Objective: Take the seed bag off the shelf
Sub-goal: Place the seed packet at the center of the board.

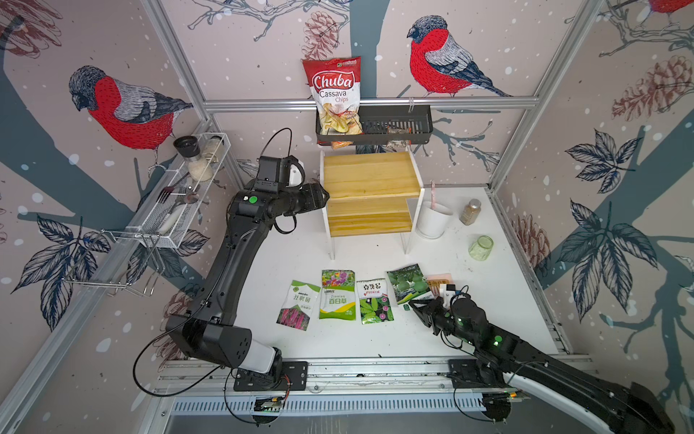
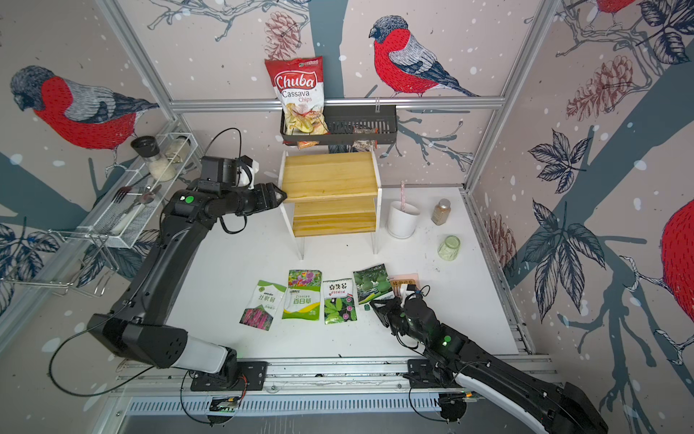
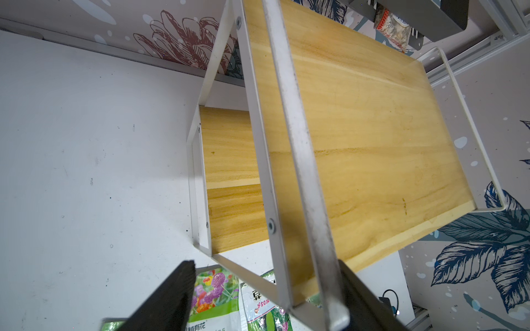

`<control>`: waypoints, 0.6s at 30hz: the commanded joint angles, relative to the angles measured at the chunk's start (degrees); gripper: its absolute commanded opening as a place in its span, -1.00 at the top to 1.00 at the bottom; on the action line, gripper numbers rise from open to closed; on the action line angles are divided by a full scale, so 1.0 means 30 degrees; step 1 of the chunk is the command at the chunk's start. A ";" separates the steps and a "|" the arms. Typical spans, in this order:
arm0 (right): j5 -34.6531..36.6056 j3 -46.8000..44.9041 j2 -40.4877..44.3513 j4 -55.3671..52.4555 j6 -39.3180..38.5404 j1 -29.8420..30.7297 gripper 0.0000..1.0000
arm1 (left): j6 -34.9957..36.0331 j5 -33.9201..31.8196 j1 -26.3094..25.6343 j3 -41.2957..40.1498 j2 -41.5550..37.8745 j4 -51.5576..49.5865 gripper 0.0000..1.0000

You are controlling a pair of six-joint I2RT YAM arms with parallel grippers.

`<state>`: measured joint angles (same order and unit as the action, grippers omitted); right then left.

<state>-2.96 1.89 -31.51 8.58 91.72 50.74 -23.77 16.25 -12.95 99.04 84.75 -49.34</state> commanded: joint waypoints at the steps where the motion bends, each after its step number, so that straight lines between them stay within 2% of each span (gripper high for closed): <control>1: 0.0459 -0.0773 -0.0335 0.0499 0.0967 0.0062 1.00 | -0.0115 -0.0737 0.0069 -0.0169 -0.0066 -0.0340 -0.52; 9: -0.0270 -0.1633 -0.2047 0.1304 0.2019 0.0018 1.00 | -0.0254 -0.1071 0.0071 -0.0705 -0.0505 -0.0341 -0.53; 14: -0.1508 -0.1070 -0.3258 -0.0183 0.2180 0.0020 0.97 | 0.0011 -0.1628 0.0069 -0.0614 -0.0623 -0.0730 -0.58; 16: -0.1696 -0.0642 -0.3406 -0.1136 0.2024 0.0005 0.54 | 0.0044 -0.1823 0.0078 -0.0500 -0.0667 -0.0909 -0.68; 18: -0.1805 -0.0291 -0.3317 -0.1855 0.2018 -0.0088 -0.35 | 0.0071 -0.2066 0.0069 -0.0365 -0.0711 -0.1053 -0.75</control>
<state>-6.68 0.45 -41.43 7.84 97.67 50.61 -24.14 13.10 -12.91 97.32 83.07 -49.69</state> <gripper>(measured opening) 0.325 0.869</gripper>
